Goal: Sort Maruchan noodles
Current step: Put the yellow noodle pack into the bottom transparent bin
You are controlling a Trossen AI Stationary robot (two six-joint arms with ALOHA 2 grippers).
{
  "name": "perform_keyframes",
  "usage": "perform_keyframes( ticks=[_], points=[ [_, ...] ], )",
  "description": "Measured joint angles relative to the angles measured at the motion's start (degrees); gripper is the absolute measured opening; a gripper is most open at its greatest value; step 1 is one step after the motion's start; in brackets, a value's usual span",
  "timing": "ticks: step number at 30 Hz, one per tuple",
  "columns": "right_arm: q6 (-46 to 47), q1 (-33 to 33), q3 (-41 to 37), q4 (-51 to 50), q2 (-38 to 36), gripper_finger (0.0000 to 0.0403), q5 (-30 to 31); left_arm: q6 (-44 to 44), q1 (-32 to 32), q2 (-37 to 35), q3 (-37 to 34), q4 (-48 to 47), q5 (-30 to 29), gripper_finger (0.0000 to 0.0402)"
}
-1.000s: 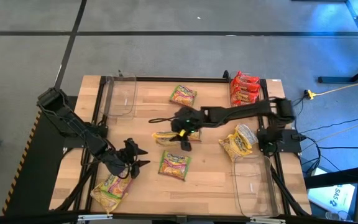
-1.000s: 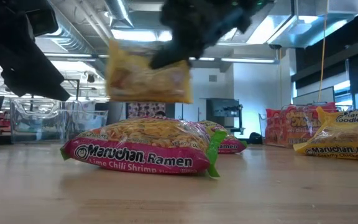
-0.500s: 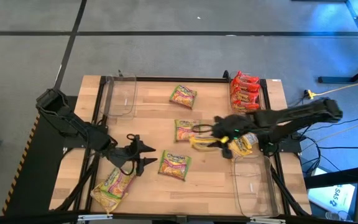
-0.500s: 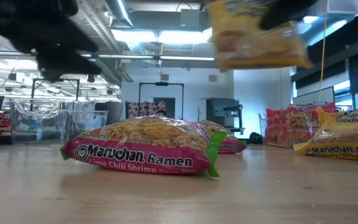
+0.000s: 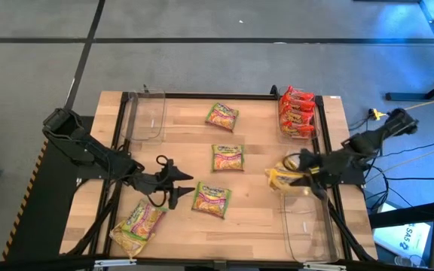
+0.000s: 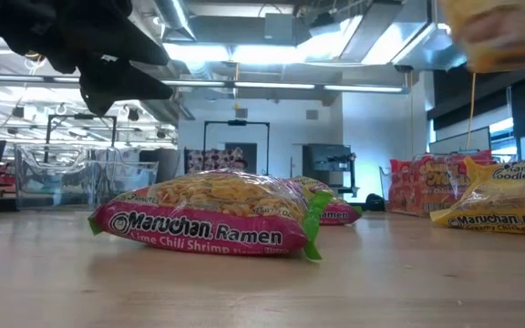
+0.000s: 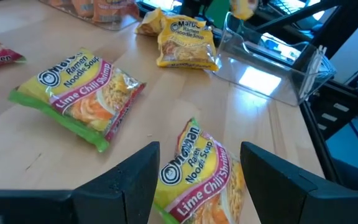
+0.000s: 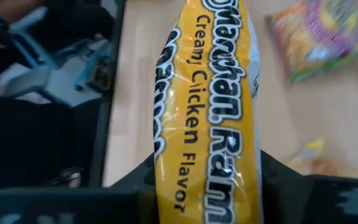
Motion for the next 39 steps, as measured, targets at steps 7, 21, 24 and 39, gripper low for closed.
perform_keyframes(
  ticks=[7, 21, 24, 39],
  points=[
    [13.0, 13.8, -4.3, -0.2, -3.2, 0.0099, 6.3, 0.6, 0.2, 0.0, 0.0, 0.2, -0.1, 0.0218],
    [30.3, 37.8, -4.7, -2.2, 5.3, 0.0099, 23.9, 2.8, 0.9, 0.0, 0.0, 1.5, -0.6, 0.0218],
    [33.9, 41.0, -4.7, -4.8, 8.1, 0.0099, 25.8, 2.9, 0.9, 0.0, 0.0, 1.5, -0.6, 0.0218],
    [38.9, 44.5, -4.7, -9.7, 24.5, 0.0099, 27.8, 6.1, 2.9, 0.0, 0.0, 3.0, -1.5, 0.0218]
  ],
)
